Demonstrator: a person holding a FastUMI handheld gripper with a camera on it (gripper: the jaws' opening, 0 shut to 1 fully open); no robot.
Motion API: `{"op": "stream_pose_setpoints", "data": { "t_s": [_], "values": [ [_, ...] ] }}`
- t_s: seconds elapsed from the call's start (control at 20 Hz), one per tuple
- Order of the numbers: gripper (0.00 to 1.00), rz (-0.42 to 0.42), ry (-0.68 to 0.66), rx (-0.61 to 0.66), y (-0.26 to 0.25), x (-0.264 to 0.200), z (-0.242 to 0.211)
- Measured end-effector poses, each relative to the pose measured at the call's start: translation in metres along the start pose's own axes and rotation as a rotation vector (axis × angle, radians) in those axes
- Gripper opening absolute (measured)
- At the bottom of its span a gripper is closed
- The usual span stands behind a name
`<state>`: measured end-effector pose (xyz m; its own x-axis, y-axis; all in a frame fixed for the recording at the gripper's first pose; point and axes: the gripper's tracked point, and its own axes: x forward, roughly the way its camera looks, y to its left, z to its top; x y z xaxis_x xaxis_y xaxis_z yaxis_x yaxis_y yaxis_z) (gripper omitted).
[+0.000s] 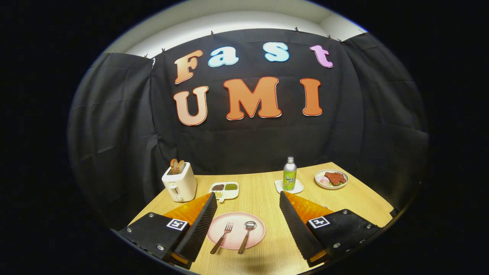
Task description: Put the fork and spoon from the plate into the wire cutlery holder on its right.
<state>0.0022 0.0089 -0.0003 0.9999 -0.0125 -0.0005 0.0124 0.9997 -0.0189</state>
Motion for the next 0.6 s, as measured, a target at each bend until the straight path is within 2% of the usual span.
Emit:
{"op": "stream_pose_setpoints", "data": {
  "t_s": [0.25,0.6],
  "values": [
    [0.98,-0.031,0.006,-0.046,-0.004,0.009,-0.009],
    [0.98,-0.013,0.114,-0.096,0.008,0.036,-0.065]
  ]
}}
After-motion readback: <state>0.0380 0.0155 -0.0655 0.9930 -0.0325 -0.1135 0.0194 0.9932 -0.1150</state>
